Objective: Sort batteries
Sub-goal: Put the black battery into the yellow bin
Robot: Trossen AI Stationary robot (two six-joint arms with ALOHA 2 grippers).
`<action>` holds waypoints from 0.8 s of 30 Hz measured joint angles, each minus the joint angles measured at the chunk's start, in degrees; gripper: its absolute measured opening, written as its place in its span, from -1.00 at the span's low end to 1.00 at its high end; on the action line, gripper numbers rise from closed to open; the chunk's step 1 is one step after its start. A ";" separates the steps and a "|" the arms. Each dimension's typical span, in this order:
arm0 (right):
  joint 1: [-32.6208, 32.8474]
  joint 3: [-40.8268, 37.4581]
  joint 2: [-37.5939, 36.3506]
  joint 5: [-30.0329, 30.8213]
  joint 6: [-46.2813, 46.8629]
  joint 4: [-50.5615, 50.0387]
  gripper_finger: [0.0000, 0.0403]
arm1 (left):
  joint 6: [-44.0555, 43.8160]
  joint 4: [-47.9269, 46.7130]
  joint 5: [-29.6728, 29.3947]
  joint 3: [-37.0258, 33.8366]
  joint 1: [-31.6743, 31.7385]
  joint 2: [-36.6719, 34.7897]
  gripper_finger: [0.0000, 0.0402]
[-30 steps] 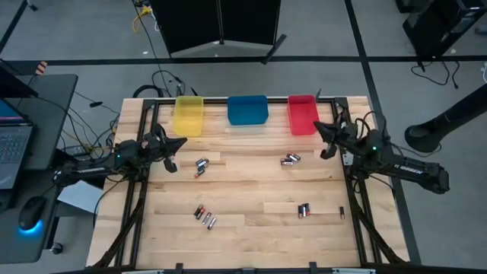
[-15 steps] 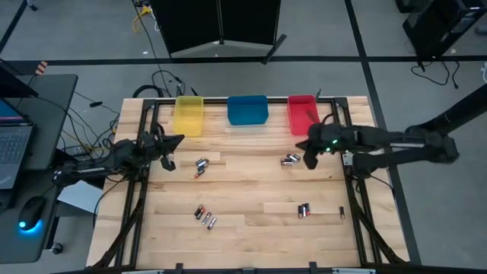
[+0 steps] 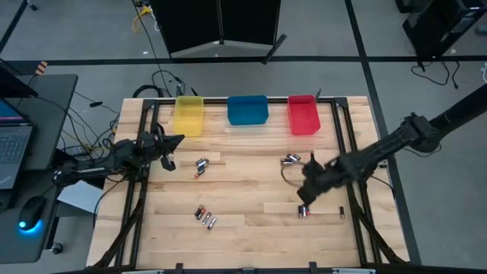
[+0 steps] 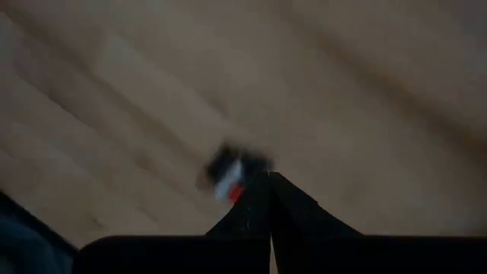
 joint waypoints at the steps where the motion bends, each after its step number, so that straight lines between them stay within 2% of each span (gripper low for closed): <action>1: 1.89 0.00 0.96 -1.30 3.72 -0.23 -0.97 | 0.04 -0.06 0.00 -0.01 0.01 0.00 -0.97; 5: 8.53 0.00 4.84 -6.15 16.20 -1.72 -0.90 | 1.61 -0.10 0.02 -0.01 -0.01 0.00 -0.97; 10: 13.55 -0.02 9.36 -12.13 25.17 -5.01 -0.78 | 1.79 -0.09 0.00 -0.01 0.01 0.00 -0.97; 14: 15.19 -0.02 11.98 -15.91 27.29 -7.32 -0.68 | 1.81 -0.08 0.00 0.00 0.01 0.00 -0.97; 24: 14.99 -1.46 13.58 -19.82 25.53 -8.86 -0.38 | 1.89 -0.57 0.00 0.00 -0.01 0.00 -0.97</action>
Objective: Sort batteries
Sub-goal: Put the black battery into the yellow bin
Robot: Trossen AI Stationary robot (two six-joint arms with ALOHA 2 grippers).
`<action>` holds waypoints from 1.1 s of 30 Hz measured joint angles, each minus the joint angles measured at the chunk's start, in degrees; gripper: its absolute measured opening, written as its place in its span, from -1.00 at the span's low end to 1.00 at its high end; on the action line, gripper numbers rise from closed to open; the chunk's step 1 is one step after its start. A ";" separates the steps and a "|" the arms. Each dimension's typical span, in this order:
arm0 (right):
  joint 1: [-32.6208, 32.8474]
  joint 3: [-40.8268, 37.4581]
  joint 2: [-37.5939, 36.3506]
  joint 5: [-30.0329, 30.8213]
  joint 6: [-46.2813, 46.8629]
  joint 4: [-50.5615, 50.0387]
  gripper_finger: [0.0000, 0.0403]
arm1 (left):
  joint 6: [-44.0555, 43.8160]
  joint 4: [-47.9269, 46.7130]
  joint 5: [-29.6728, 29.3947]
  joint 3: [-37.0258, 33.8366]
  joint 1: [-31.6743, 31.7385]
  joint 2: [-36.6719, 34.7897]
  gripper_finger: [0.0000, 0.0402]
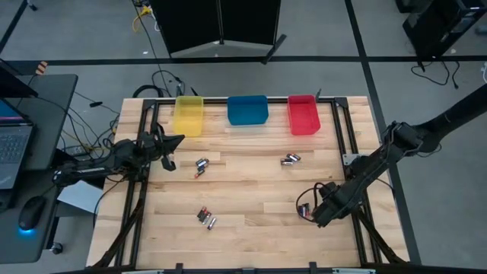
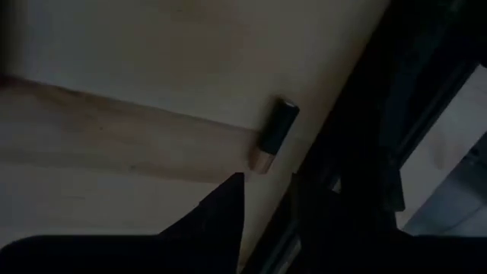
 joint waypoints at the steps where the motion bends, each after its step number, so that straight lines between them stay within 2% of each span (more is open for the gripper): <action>1: -0.04 -0.66 0.00 -0.99 -0.02 -0.03 -0.35 | 0.01 -0.13 0.00 -0.01 0.02 0.02 -0.97; 4: -0.28 -2.94 -0.02 -3.55 -0.13 0.98 -0.25 | 0.04 -0.39 0.00 -0.01 0.02 0.00 -0.97; 12: -1.37 -8.16 -0.02 -3.51 -0.21 11.06 -0.12 | 0.08 -1.19 -0.02 -0.01 0.02 0.01 -0.97; 19: -1.57 -11.17 -0.07 -5.11 0.44 11.65 -0.14 | 0.08 -1.21 -0.02 -0.01 0.00 0.00 -0.97; 27: -1.52 -14.47 -0.35 -5.46 1.95 20.44 -0.19 | 0.08 -1.21 -0.02 0.00 0.01 0.00 -0.97; 33: -1.46 -14.82 -0.36 -5.17 0.96 21.24 -0.27 | 0.06 -1.23 -0.02 0.01 0.00 0.02 -0.97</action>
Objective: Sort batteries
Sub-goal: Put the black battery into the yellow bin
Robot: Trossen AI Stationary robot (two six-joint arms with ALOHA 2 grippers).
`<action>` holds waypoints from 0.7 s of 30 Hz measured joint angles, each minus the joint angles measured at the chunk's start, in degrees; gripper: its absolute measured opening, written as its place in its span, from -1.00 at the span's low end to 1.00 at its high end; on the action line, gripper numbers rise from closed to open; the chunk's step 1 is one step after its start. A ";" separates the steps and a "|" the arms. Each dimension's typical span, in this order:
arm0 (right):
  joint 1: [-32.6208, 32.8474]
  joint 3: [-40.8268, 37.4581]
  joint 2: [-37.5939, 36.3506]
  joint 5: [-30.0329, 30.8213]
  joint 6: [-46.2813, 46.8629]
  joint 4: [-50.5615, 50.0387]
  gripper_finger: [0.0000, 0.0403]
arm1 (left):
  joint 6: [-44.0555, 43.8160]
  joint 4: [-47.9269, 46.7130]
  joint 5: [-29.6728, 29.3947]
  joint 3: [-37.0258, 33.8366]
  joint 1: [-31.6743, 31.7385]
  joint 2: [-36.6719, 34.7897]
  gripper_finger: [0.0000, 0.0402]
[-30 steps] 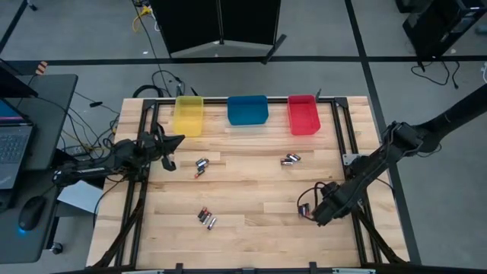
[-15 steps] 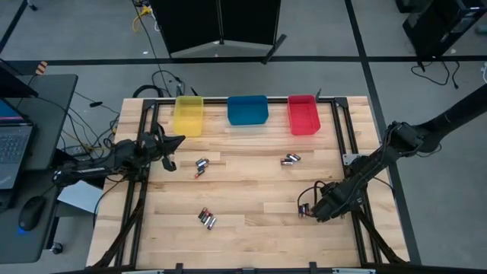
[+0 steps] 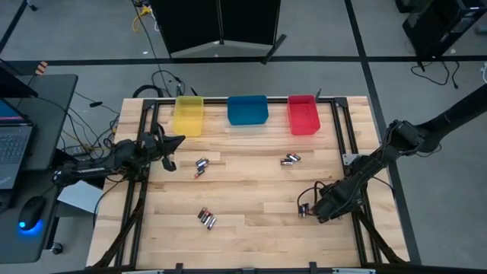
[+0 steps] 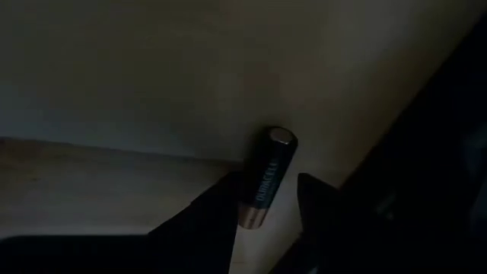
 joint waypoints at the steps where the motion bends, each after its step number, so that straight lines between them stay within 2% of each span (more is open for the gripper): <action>1: 0.00 0.00 0.03 0.10 -0.32 0.13 -0.30 | 0.02 -0.01 0.02 -0.02 0.00 0.00 -0.97; 9: 0.07 -0.04 0.09 1.86 -2.84 0.87 -0.72 | -0.23 -0.37 0.00 -0.02 0.02 0.00 -0.97; 14: 0.17 2.32 0.45 3.86 -6.85 -3.12 -0.72 | -2.13 -0.74 0.00 -0.02 0.00 -0.02 -0.97; 17: 0.01 5.17 0.53 9.25 -8.66 -7.98 -0.72 | -2.95 -0.76 0.01 -0.01 0.01 -0.01 -0.97; 21: -0.80 9.51 0.47 15.58 -11.06 -8.69 -0.72 | -3.03 -0.74 0.00 -0.02 0.00 -0.02 -0.97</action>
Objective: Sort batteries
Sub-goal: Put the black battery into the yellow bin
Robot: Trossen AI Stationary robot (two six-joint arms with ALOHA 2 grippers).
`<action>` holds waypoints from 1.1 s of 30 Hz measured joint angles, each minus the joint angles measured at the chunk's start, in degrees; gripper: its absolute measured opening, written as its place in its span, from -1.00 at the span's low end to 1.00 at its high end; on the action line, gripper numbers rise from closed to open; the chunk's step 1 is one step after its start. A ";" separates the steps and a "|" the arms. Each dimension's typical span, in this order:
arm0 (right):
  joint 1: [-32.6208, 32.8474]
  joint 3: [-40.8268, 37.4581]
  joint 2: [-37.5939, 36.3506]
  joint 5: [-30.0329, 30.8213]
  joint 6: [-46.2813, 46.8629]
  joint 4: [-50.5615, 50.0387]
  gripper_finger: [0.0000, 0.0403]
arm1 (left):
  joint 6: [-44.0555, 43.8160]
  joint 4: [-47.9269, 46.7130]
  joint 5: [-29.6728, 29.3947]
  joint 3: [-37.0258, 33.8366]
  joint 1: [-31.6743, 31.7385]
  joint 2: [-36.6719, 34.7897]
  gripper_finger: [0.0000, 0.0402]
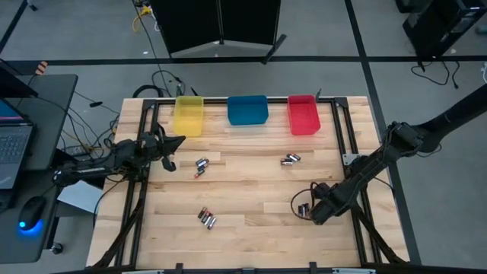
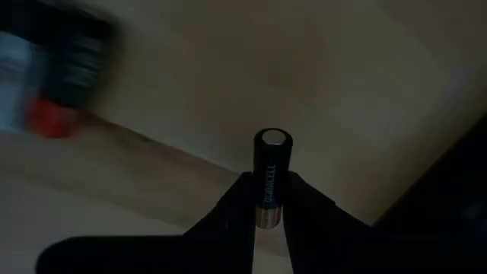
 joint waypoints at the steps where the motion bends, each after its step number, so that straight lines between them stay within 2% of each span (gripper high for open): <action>1: -0.53 0.95 0.00 2.32 -0.79 -0.23 -0.72 | -0.38 0.00 0.01 0.02 0.01 0.02 -0.97; 5: -4.03 3.97 -0.04 12.44 -5.78 -0.19 -0.72 | -3.52 -0.02 0.89 0.02 0.02 0.87 -0.97; 9: -10.11 5.12 -0.04 22.39 -15.55 2.36 -0.72 | -5.35 0.00 3.62 0.00 0.00 3.21 -0.97; 12: -16.05 5.13 -0.04 28.00 -26.39 7.30 -0.72 | -7.13 1.06 3.84 0.02 0.00 5.92 -0.97; 16: -24.60 5.13 -0.07 33.49 -44.52 20.12 -0.72 | -8.18 5.74 6.54 0.02 0.02 10.66 -0.97; 20: -33.02 3.89 -0.13 32.05 -65.41 40.29 -0.72 | -8.18 13.58 10.52 0.02 0.00 15.70 -0.97; 25: -42.31 1.63 1.04 22.19 -83.69 63.42 -0.72 | -9.21 18.33 11.94 0.33 0.02 22.48 -0.97; 29: -46.90 1.55 4.44 15.65 -91.35 74.03 -0.72 | -9.37 22.02 12.01 1.73 0.66 28.85 -0.97; 33: -49.07 1.55 8.22 11.84 -93.97 82.00 -0.72 | -9.49 23.89 12.19 4.46 3.52 36.09 -0.97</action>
